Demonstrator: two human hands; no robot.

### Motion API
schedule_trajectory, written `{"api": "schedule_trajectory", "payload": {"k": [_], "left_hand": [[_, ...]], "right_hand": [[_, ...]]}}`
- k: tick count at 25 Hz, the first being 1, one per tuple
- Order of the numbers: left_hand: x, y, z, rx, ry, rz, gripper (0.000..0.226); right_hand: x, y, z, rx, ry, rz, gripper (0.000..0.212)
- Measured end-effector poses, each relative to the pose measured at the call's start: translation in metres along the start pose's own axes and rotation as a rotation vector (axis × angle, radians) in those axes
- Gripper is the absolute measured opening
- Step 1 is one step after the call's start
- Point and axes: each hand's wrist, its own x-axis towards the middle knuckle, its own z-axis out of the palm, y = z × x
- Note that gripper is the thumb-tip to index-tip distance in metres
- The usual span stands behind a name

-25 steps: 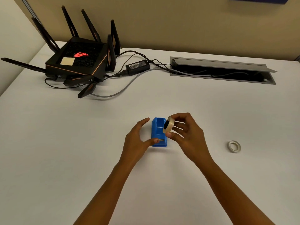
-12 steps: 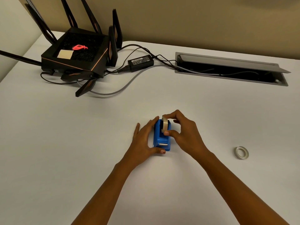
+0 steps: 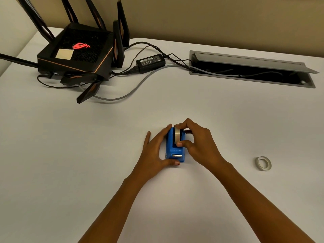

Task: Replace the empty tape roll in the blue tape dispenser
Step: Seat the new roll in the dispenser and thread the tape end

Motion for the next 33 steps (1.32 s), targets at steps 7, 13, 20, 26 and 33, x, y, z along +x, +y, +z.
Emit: {"api": "schedule_trajectory", "payload": {"k": [7, 13, 20, 26, 33], "left_hand": [[0.0, 0.001, 0.001, 0.017, 0.005, 0.004, 0.085], [-0.001, 0.001, 0.0, 0.021, 0.013, 0.006, 0.081], [-0.001, 0.003, 0.002, 0.033, 0.012, 0.011, 0.079], [-0.002, 0.008, 0.0, 0.01, -0.002, 0.01, 0.079], [0.001, 0.023, -0.012, -0.175, 0.021, -0.068, 0.07]], "right_hand": [[-0.001, 0.0, 0.002, 0.057, 0.062, -0.003, 0.034], [-0.004, 0.004, 0.004, 0.072, 0.056, 0.032, 0.038], [-0.011, 0.003, 0.001, 0.106, 0.078, 0.045, 0.048], [-0.014, 0.002, 0.004, 0.037, 0.097, 0.006, 0.047], [-0.016, -0.006, -0.004, 0.002, 0.201, -0.038, 0.039]]}}
